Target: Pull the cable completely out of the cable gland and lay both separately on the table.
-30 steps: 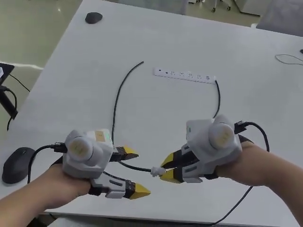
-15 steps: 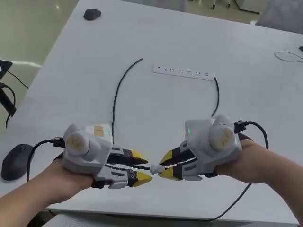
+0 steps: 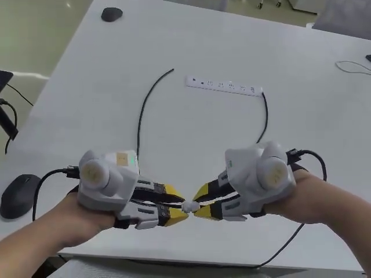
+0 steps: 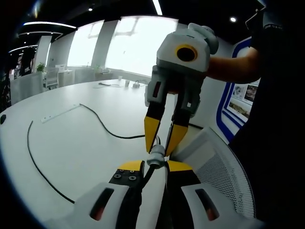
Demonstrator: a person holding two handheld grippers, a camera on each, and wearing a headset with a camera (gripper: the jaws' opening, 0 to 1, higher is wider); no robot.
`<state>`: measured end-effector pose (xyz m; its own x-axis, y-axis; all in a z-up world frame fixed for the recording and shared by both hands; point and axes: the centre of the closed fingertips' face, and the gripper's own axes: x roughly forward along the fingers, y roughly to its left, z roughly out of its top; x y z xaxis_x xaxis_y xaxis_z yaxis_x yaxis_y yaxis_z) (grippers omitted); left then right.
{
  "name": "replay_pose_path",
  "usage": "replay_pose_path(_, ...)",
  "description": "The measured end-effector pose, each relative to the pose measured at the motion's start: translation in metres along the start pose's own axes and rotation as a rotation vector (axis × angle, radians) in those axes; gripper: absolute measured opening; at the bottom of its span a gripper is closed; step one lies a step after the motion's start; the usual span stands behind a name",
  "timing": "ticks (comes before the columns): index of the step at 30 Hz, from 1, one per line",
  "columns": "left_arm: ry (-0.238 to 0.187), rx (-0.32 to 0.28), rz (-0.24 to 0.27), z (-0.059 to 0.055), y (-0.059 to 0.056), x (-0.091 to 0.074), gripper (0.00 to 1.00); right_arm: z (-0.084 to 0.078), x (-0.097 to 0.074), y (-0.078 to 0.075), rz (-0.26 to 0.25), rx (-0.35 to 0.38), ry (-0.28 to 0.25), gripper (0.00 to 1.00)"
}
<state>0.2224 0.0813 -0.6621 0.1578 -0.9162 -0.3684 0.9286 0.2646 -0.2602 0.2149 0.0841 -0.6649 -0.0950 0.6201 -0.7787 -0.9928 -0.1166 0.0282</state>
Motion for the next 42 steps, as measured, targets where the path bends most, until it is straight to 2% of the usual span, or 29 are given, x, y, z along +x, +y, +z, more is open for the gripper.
replay_pose_path(9,-0.019,0.045,0.001,0.002,-0.002,0.001,0.16,-0.002,0.0,-0.001,0.003,-0.013,-0.016,0.06)
replay_pose_path(13,-0.03,0.026,0.009,0.003,0.0,0.001,0.15,-0.001,-0.002,-0.002,-0.01,-0.019,-0.045,0.07)
replay_pose_path(16,-0.022,0.016,0.012,0.004,-0.001,0.001,0.15,-0.001,-0.001,-0.002,-0.012,0.002,-0.06,0.07)
replay_pose_path(18,-0.016,0.021,0.021,0.004,0.0,0.0,0.15,0.0,-0.001,-0.003,-0.021,-0.012,-0.069,0.07)
replay_pose_path(22,-0.011,0.011,0.019,0.006,0.001,-0.003,0.15,0.004,-0.003,-0.004,-0.024,0.02,-0.093,0.08)
replay_pose_path(24,-0.011,0.016,0.023,0.008,0.001,-0.003,0.15,0.004,-0.004,-0.006,-0.021,0.079,-0.096,0.08)
replay_pose_path(26,-0.001,0.034,0.024,0.009,0.002,-0.002,0.15,0.005,-0.008,-0.007,-0.002,0.169,-0.113,0.1)
replay_pose_path(28,0.021,0.077,0.027,0.009,0.002,-0.001,0.15,0.004,-0.015,-0.014,0.003,0.202,-0.134,0.12)
replay_pose_path(29,0.022,0.088,0.03,0.01,0.002,-0.001,0.15,0.006,-0.018,-0.013,0.027,0.249,-0.154,0.13)
replay_pose_path(30,0.024,0.106,0.026,0.012,0.0,-0.001,0.15,0.01,-0.023,-0.014,0.065,0.327,-0.208,0.13)
replay_pose_path(32,0.03,0.136,0.027,0.014,-0.001,-0.001,0.15,0.011,-0.03,-0.02,0.106,0.395,-0.26,0.12)
replay_pose_path(33,0.033,0.15,0.026,0.014,-0.002,0.0,0.15,0.01,-0.032,-0.022,0.127,0.432,-0.279,0.12)
replay_pose_path(34,0.037,0.164,0.025,0.014,-0.002,0.0,0.15,0.01,-0.034,-0.023,0.177,0.513,-0.305,0.13)
replay_pose_path(36,0.039,0.172,0.022,0.015,-0.003,0.0,0.15,0.009,-0.036,-0.02,0.243,0.601,-0.318,0.18)
replay_pose_path(38,0.045,0.199,0.034,0.017,-0.002,-0.001,0.15,0.007,-0.035,-0.02,0.288,0.616,-0.331,0.16)
replay_pose_path(40,0.044,0.219,0.043,0.019,-0.001,-0.003,0.15,0.009,-0.032,-0.018,0.319,0.666,-0.342,0.15)
replay_pose_path(42,0.048,0.227,0.043,0.02,-0.002,-0.003,0.15,0.008,-0.03,-0.015,0.343,0.678,-0.338,0.15)
